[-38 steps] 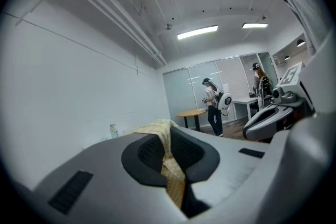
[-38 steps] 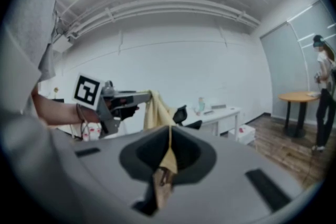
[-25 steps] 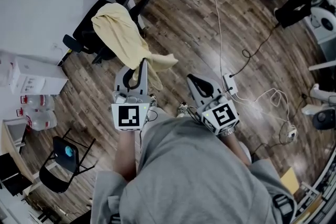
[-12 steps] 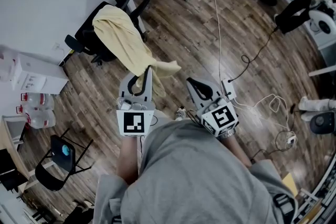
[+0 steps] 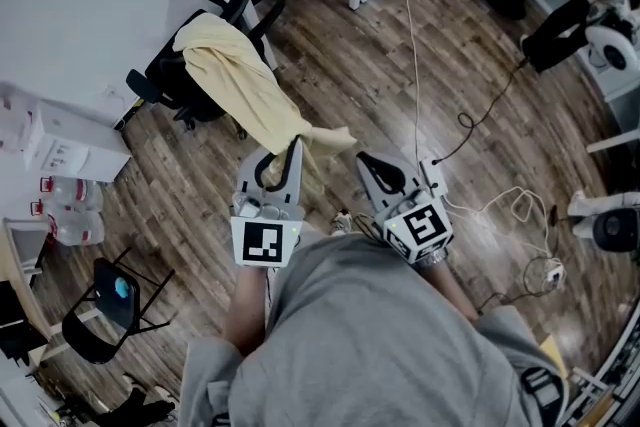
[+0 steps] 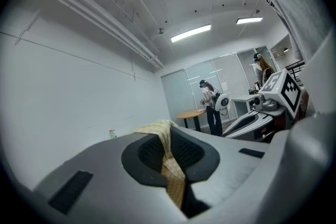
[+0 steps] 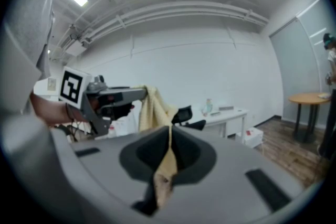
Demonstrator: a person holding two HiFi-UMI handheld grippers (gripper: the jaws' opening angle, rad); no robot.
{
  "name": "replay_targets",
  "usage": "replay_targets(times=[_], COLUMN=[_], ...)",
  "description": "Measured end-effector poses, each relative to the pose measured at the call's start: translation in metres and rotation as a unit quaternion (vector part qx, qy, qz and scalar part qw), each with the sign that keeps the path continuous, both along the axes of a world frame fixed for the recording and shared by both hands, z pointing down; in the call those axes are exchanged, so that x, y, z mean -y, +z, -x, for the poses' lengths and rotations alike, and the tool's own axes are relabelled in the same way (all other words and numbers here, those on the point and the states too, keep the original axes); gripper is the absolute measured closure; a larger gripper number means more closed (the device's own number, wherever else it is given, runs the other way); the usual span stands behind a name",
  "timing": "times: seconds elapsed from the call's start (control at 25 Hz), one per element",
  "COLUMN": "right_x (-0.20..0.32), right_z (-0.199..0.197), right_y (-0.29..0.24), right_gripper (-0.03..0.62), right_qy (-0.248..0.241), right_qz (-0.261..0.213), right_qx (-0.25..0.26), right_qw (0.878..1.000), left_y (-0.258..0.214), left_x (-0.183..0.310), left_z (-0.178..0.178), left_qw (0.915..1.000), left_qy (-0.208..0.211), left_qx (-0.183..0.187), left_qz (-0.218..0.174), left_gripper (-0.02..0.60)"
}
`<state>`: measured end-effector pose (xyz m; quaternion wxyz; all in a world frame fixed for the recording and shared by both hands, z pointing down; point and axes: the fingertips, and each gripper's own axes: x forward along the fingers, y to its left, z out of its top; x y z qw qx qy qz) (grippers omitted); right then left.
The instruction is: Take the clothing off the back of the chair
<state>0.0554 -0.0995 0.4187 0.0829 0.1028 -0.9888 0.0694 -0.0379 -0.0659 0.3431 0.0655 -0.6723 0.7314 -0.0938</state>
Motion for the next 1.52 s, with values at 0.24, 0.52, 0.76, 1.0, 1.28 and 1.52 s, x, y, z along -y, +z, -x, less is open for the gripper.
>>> replay_targets(times=[0.24, 0.52, 0.76, 1.0, 1.28, 1.52], right_x=[0.015, 0.029, 0.034, 0.037, 0.037, 0.040], right_z=[-0.012, -0.027, -0.038, -0.051, -0.070, -0.092], right_y=[0.002, -0.003, -0.008, -0.004, -0.003, -0.001], right_gripper=[0.559, 0.559, 0.559, 0.559, 0.559, 0.559], right_qy=[0.024, 0.055, 0.069, 0.085, 0.105, 0.130], right_qz=[0.007, 0.032, 0.029, 0.032, 0.030, 0.030], right_qx=[0.003, 0.026, 0.031, 0.029, 0.028, 0.031], right_qw=[1.000, 0.998, 0.997, 0.995, 0.994, 0.991], left_y=[-0.006, -0.009, -0.011, -0.006, -0.008, -0.010], left_x=[0.003, 0.009, 0.013, 0.020, 0.029, 0.036], left_z=[-0.019, -0.035, -0.048, -0.055, -0.075, -0.090], left_qw=[0.9996, 0.9982, 0.9975, 0.9968, 0.9942, 0.9922], left_qy=[0.027, 0.053, 0.066, 0.076, 0.104, 0.119], left_qx=[0.003, 0.027, 0.022, 0.023, 0.029, 0.036], left_qz=[-0.007, -0.007, -0.012, -0.006, -0.009, -0.013], left_gripper=[0.538, 0.538, 0.538, 0.538, 0.538, 0.538])
